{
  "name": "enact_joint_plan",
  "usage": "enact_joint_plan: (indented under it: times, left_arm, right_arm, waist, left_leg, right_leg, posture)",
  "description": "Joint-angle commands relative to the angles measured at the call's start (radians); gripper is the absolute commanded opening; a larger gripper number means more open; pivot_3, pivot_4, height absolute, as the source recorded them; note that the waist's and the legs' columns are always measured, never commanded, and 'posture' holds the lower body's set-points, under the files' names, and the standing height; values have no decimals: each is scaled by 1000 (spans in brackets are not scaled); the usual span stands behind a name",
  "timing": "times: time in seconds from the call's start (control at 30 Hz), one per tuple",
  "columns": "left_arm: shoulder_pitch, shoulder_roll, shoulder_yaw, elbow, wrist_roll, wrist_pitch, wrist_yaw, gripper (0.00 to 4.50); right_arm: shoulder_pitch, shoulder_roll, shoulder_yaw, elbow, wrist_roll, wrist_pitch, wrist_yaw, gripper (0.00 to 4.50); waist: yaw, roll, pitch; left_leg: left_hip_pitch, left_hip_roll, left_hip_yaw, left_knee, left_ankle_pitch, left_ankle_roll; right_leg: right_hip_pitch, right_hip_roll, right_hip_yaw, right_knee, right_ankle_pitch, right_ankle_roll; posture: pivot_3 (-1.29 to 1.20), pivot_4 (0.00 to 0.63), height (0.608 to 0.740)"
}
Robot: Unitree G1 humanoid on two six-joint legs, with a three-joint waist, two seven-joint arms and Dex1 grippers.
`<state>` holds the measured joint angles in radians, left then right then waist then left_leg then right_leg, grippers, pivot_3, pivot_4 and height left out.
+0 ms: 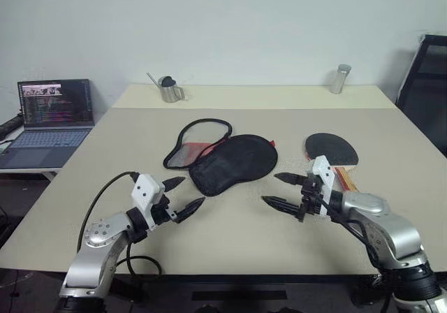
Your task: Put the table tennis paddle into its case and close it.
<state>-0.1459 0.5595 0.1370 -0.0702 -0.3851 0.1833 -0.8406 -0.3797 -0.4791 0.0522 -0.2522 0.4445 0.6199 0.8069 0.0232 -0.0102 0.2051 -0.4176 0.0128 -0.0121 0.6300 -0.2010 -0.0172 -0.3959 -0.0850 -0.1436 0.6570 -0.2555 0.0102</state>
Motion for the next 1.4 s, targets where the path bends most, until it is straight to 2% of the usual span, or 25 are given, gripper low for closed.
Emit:
enact_joint_plan:
  times: [0.03, 0.2, 0.4, 0.8, 1.03, 1.4]
  left_arm:
    - [-59, 56, 44, 57, -19, -38, -63, 4500]
    - [-182, 97, 56, 140, -27, -15, -83, 4500]
    - [-234, 104, 26, 197, -18, 43, -100, 4500]
    - [-365, 44, -45, 321, -5, 291, -20, 4500]
    - [-471, 3, -68, 416, 13, 440, 41, 4500]
    - [-532, -95, -63, 442, -39, 656, 67, 4500]
  right_arm:
    - [-29, 30, -24, -7, 31, 63, -62, 4440]
    - [-56, 81, -17, -8, 58, 191, -150, 4440]
    - [-67, 103, 21, -30, 37, 193, -187, 4440]
    - [-136, -83, -26, -160, 94, 198, -53, 4440]
    - [-149, -128, -32, -190, 111, 201, -44, 4440]
    - [-146, -151, -42, -201, 118, 199, -45, 4440]
  waist:
    - [1, -2, 1]
    - [2, -2, 1]
    - [-2, -2, 1]
    - [0, -4, 3]
    - [0, -10, 5]
    - [2, -10, 5]
  left_leg:
    - [0, 0, 0, 0, 0, 0]
    - [-1, -1, 0, 0, 0, 0]
    - [-1, -1, 1, 0, 0, 0]
    - [-1, 0, 3, 0, 0, 0]
    - [-1, 0, 5, 1, 0, 0]
    - [0, -1, 9, 1, 0, 0]
  right_leg:
    - [0, 0, 0, 0, 0, 0]
    - [0, 1, -1, 0, 0, 0]
    - [-1, 2, 1, 0, 0, 0]
    - [-2, 4, 1, 1, 0, 0]
    - [-2, 4, 2, 2, 0, 0]
    - [-2, 4, 10, 3, 1, 0]
  posture:
    - [0, 150, 740]
    - [0, 150, 740]
    - [0, 150, 740]
    - [0, 150, 740]
    - [0, 150, 740]
    - [0, 150, 740]
